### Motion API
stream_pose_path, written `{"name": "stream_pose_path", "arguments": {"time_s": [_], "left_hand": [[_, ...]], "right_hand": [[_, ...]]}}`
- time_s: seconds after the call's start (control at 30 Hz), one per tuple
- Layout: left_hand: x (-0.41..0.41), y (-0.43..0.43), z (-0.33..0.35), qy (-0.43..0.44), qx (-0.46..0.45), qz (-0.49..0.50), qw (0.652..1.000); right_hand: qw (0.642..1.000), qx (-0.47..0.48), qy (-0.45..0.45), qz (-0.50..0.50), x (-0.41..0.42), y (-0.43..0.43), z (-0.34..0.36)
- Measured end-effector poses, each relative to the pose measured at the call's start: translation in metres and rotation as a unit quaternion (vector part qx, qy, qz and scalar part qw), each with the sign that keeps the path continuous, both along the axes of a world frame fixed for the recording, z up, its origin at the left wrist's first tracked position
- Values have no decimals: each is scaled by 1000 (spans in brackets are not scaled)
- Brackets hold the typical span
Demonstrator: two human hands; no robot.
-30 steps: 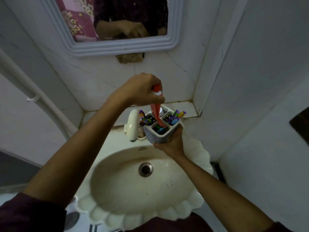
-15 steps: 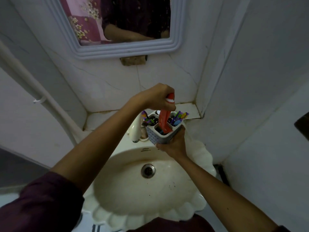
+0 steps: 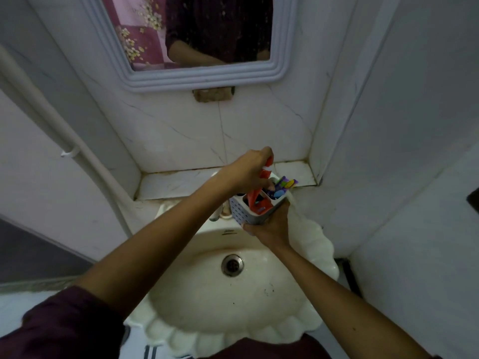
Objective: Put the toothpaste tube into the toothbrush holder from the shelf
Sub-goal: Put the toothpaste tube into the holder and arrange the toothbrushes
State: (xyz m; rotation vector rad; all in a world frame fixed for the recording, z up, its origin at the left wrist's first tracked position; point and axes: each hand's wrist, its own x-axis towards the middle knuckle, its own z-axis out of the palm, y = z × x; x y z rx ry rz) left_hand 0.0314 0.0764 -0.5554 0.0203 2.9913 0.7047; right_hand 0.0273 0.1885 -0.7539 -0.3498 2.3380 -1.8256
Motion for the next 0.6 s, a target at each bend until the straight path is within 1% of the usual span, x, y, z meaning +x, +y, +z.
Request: {"name": "stream_pose_path", "arguments": {"time_s": [0.1, 0.17, 0.27, 0.33, 0.4, 0.5, 0.6], "left_hand": [[12, 10, -5, 25, -25, -17, 999], [24, 16, -14, 59, -25, -15, 998], [33, 17, -25, 109, 45, 45, 992], [33, 15, -27, 94, 70, 75, 990], [31, 15, -27, 56, 47, 72, 995], [27, 14, -27, 29, 17, 68, 997], [25, 12, -26, 13, 29, 82, 996]], "right_hand": [[1000, 2, -9, -3, 0, 2, 1], [1000, 2, -9, -3, 0, 2, 0], [1000, -13, -11, -8, 1, 0, 1], [1000, -18, -9, 0, 1, -1, 4], [1000, -25, 0, 10, 2, 0, 5], [999, -34, 7, 17, 3, 2, 9], [999, -40, 10, 23, 4, 3, 12]]}}
